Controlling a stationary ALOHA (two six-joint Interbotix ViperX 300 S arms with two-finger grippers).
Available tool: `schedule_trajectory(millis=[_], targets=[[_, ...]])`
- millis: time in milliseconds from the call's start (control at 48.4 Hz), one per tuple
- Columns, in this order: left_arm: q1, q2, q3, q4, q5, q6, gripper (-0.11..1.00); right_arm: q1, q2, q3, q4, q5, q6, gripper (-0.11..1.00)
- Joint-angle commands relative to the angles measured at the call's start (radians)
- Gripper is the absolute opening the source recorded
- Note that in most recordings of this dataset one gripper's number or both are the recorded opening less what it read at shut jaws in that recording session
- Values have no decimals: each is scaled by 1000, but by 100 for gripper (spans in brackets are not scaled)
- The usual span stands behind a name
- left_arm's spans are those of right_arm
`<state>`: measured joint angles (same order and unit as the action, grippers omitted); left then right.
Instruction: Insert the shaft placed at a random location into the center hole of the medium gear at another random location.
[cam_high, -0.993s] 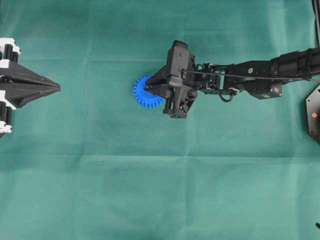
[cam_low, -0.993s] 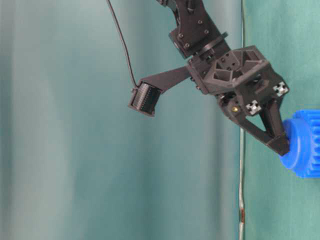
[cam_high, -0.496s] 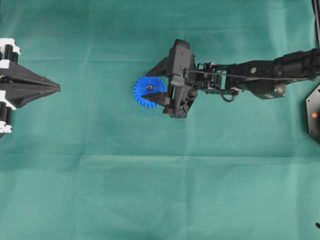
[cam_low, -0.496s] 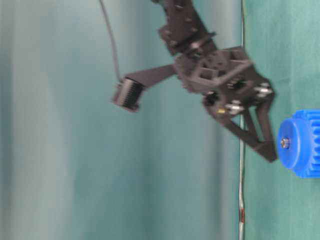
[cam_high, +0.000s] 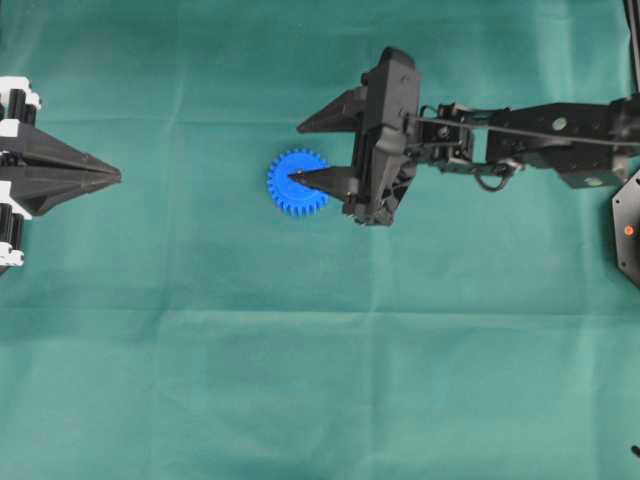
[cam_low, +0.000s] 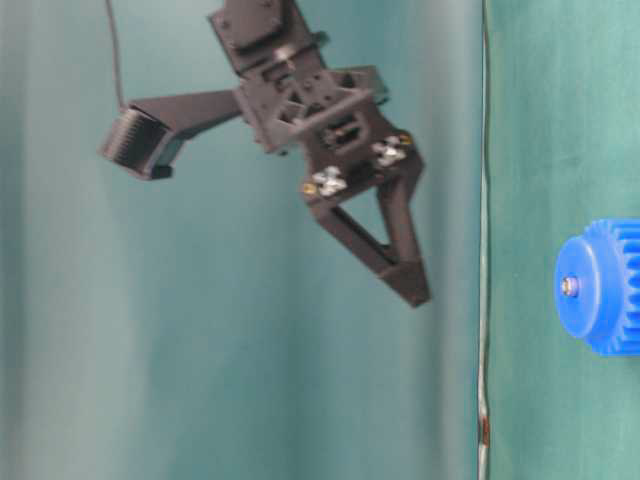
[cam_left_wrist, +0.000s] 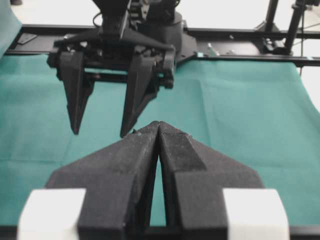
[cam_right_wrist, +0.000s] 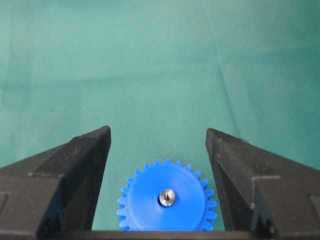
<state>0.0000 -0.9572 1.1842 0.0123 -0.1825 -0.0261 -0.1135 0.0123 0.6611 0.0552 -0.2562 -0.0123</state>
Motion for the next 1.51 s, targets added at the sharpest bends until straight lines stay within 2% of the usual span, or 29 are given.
schedule_trajectory(millis=[0,331,1117,1489], targets=[[0,5,-28,5,-8,-2,0,3,-40,-11,3,6,9,76],[0,3,-26,3,-6,-2,0,3,-58,14,5,14,11,76],[0,2,-26,3,-5,-2,0,3,-316,273,5,46,31,76],[0,3,-26,3,-5,-2,0,2,-347,296,5,48,31,76]])
